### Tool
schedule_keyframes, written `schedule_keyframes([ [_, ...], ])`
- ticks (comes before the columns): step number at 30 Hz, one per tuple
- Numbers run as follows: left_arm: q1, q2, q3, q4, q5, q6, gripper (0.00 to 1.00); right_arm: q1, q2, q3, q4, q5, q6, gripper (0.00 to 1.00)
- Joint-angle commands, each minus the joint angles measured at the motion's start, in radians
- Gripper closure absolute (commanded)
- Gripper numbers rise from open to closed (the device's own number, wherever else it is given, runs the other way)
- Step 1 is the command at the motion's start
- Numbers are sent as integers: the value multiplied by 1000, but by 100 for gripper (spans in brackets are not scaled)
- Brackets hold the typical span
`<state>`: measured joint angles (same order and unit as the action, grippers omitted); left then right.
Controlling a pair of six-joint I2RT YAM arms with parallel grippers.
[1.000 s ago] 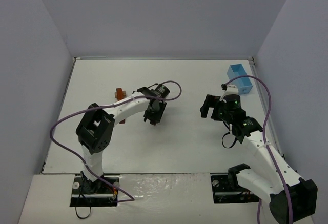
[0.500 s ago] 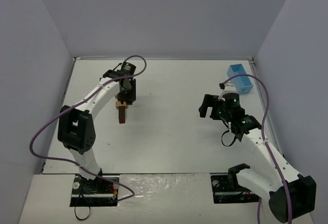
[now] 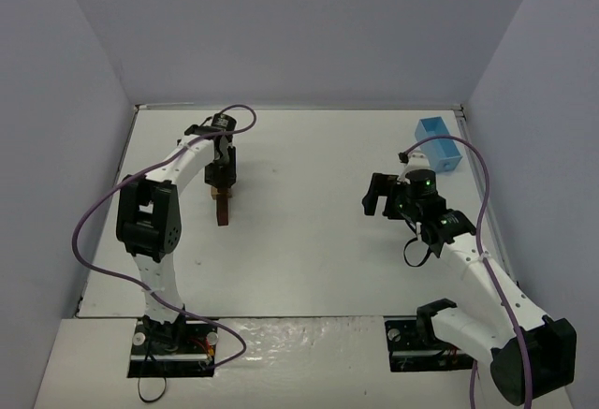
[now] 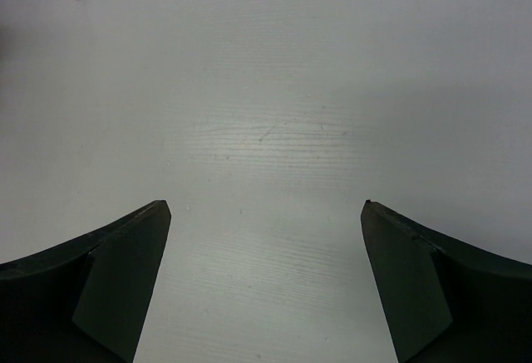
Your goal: Build the wood block tower
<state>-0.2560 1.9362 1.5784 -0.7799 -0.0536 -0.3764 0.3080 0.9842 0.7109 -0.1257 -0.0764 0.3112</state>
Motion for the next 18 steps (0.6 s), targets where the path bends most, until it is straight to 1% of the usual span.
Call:
schedule_keyframes([
  [1, 18, -14, 40, 33, -25, 30, 89, -7, 16, 42, 35, -10, -16, 4],
  [18, 31, -3, -2, 65, -23, 10, 86, -6, 22, 39, 35, -15, -18, 3],
])
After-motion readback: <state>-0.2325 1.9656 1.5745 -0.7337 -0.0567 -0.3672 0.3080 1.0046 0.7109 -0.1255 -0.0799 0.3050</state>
